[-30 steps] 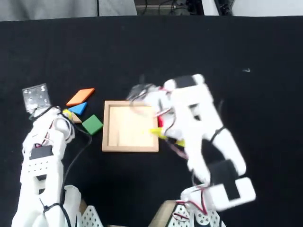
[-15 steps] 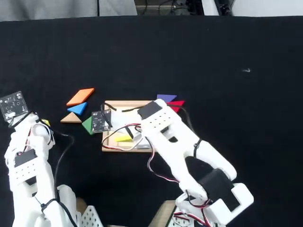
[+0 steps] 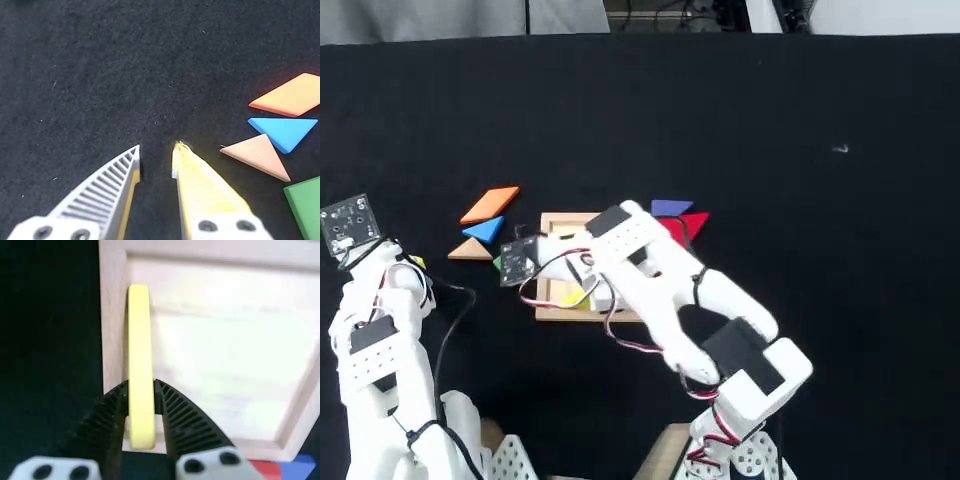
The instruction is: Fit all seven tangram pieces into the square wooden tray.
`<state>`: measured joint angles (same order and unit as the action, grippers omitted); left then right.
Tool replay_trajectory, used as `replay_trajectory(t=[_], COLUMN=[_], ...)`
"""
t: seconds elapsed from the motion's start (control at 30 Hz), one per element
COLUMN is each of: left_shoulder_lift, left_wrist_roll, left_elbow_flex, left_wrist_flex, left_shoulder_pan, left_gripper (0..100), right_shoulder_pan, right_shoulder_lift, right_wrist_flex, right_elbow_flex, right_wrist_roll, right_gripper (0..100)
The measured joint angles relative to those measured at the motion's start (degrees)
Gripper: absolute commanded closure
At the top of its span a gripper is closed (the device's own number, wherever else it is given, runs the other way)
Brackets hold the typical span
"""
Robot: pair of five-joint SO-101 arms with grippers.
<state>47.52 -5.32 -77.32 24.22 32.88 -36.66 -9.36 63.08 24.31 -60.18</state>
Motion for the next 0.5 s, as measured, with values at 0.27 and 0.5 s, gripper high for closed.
replay_trajectory(t=[0.27, 0.5], left_shoulder_lift=[0.00, 0.00], left_wrist_roll=[0.00, 0.00], left_elbow_flex=[0.00, 0.00], left_wrist_flex=[0.00, 0.00], left_shoulder_pan=[0.00, 0.00], left_gripper=[88, 88], right_shoulder_pan=[-2.37, -2.37], right_shoulder_lift=[0.00, 0.00], right_wrist_flex=[-0.09, 1.85], right_elbow_flex=[-1.58, -1.67], right_wrist_roll=[1.93, 2.11], right_gripper=[98.7, 98.5])
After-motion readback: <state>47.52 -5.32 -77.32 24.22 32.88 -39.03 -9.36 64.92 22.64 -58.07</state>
